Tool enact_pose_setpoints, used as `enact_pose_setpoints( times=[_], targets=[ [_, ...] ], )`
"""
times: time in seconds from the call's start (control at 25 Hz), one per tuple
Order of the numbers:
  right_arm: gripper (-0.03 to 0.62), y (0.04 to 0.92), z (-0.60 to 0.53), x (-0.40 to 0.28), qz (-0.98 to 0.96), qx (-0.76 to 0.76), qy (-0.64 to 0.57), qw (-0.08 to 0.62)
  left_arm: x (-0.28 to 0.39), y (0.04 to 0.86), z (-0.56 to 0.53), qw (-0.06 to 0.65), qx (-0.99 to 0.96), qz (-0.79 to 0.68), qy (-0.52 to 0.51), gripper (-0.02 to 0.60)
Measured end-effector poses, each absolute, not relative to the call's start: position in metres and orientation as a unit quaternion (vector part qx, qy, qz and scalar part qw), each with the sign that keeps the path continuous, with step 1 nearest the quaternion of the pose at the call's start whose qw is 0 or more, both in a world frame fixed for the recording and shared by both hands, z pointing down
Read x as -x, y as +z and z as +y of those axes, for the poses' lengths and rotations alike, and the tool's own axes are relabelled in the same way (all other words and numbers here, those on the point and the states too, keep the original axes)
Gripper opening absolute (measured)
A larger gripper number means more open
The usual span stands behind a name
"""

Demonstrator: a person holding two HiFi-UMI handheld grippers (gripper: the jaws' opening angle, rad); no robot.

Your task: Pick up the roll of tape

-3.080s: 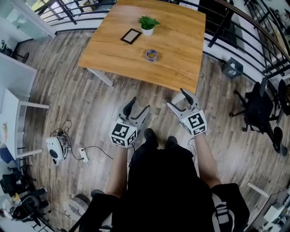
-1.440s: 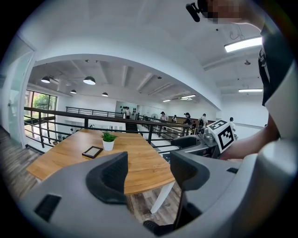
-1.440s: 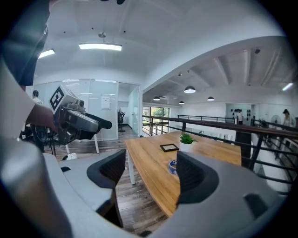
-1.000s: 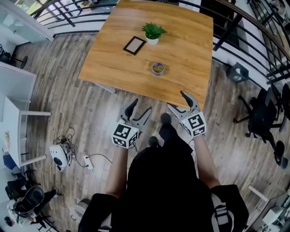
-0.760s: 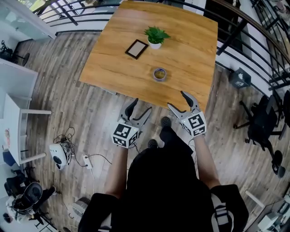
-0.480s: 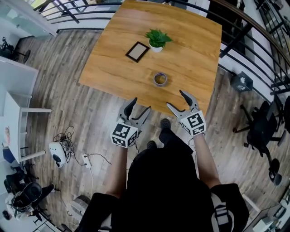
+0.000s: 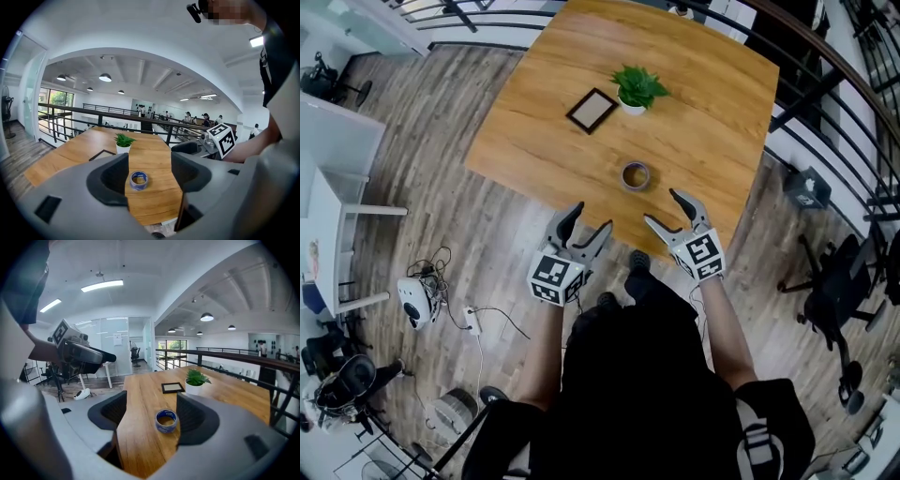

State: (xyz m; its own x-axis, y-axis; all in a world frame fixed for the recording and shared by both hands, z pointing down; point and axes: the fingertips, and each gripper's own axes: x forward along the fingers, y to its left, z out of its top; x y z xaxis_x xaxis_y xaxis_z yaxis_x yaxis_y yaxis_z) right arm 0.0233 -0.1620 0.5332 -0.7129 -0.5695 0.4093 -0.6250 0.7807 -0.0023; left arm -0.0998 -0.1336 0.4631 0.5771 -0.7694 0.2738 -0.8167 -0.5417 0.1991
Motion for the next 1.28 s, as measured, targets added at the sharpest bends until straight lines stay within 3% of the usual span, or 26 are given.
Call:
enact_pose_setpoints(
  times=[1.28],
  targets=[
    [0.311, 0.602, -0.217, 0.036, -0.923, -0.252, 0.098, 0.275, 0.139, 0.515, -0.207, 0.203, -0.860, -0.461, 0.080, 0.285]
  ],
)
